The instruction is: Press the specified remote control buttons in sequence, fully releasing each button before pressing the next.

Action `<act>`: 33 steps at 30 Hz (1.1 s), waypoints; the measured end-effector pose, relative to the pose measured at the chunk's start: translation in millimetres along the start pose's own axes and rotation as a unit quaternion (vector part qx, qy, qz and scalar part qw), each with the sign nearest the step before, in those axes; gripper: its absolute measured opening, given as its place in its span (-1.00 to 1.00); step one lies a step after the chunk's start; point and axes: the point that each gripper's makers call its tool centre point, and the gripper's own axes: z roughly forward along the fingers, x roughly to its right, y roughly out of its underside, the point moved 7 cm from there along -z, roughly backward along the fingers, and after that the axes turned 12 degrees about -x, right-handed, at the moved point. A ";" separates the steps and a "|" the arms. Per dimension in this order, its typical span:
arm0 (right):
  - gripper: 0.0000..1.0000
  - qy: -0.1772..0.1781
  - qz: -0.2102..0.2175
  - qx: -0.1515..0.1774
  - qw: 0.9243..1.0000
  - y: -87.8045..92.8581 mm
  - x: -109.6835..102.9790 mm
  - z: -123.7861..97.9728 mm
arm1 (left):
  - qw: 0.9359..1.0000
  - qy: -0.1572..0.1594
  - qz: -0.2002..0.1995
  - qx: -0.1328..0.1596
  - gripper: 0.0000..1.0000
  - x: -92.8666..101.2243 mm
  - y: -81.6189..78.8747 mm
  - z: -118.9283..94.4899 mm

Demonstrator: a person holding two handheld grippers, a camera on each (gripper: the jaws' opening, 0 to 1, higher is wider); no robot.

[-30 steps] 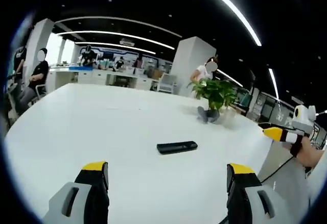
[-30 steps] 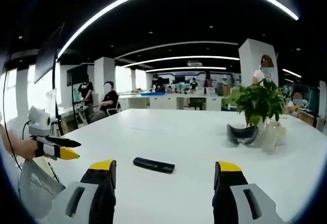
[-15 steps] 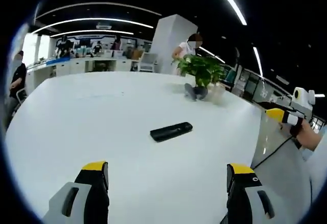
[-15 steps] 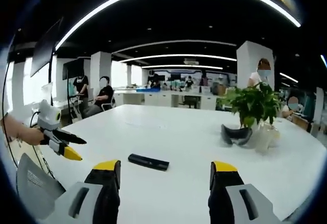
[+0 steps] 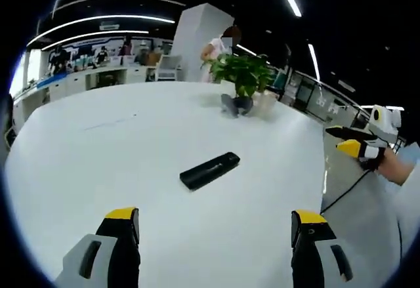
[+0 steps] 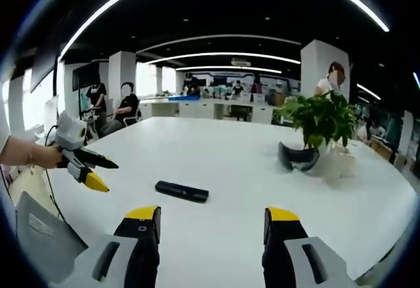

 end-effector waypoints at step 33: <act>-0.10 -0.031 0.000 -0.087 0.996 22.6 19.7 37.0 | 0.966 0.048 0.214 -0.136 0.79 -32.9 -57.3 95.8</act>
